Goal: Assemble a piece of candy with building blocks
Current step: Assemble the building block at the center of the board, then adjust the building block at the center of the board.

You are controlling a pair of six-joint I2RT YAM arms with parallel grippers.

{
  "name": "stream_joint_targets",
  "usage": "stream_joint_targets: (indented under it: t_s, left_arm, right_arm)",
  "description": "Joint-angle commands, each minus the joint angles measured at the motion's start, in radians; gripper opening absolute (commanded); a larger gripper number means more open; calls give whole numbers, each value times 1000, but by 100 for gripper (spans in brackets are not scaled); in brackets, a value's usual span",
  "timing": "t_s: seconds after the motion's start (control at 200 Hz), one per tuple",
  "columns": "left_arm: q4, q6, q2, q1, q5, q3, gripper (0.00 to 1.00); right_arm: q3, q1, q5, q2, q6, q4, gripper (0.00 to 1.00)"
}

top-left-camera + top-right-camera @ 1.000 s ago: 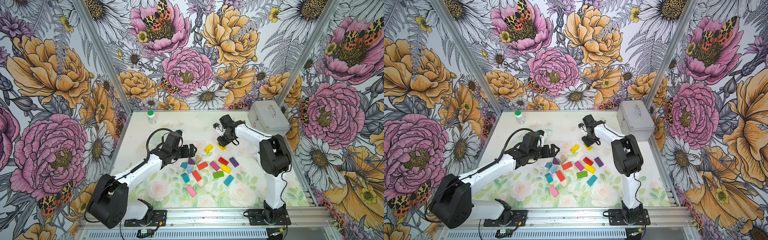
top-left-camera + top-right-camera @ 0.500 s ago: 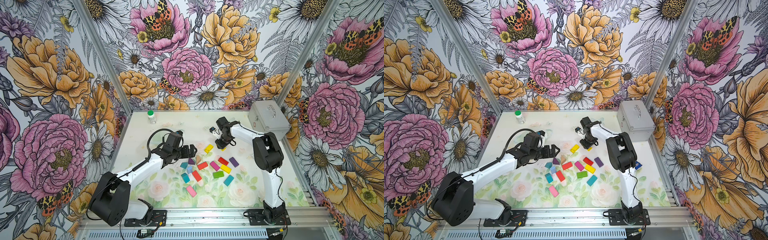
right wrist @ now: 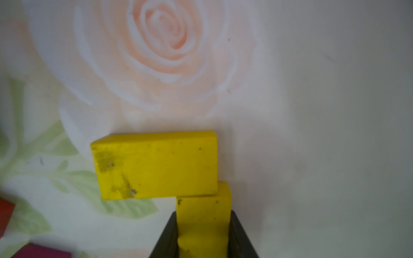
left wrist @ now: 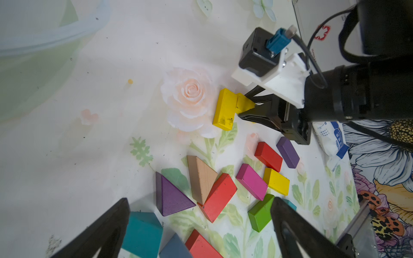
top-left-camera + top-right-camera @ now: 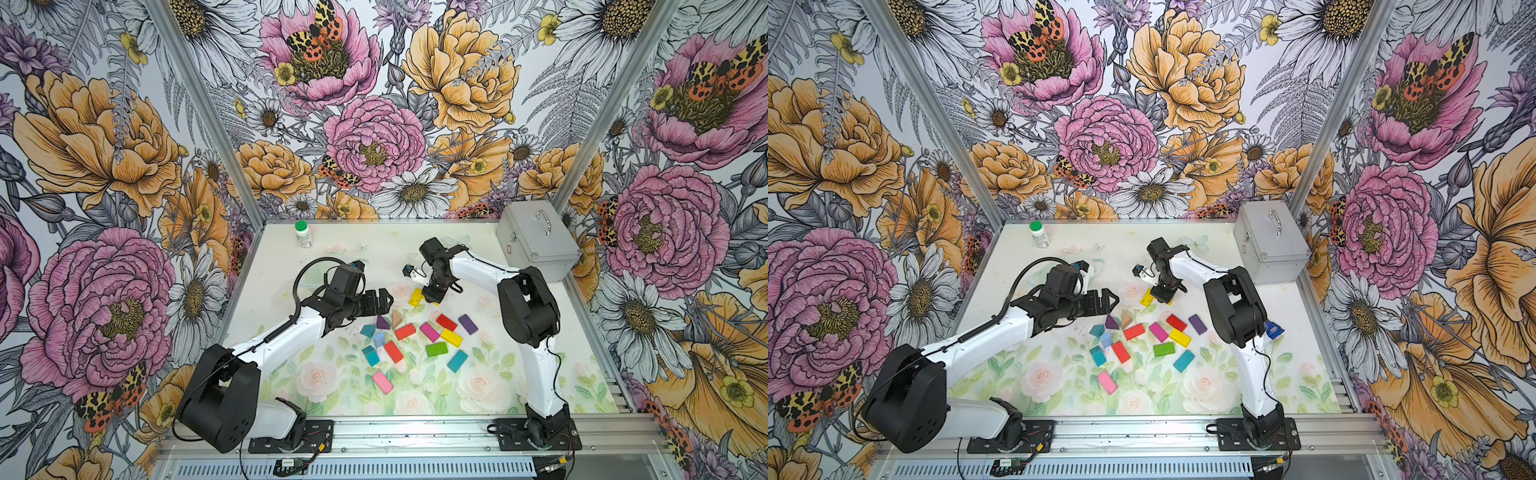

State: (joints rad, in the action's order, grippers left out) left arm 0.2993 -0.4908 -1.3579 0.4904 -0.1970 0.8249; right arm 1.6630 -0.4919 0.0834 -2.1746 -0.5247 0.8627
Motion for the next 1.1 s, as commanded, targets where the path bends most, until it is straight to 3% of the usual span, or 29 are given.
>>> stream_joint_targets:
  t_s: [0.0, 0.345, 0.886, 1.096]
  left_arm:
    - [-11, 14, 51, -17, -28, -17, 99]
    - [-11, 9, 58, -30, -43, -16, 99]
    - [-6, 0, 132, -79, -53, -70, 99]
    - [-6, 1, 140, -86, -53, -82, 98]
  right_arm:
    - [34, 1, -2, -18, -97, 6, 21]
    - [35, -31, 27, 20, -115, 4, 64]
    - [174, -98, 18, -109, -125, 8, 67]
    - [144, -100, 19, -58, -121, 11, 67]
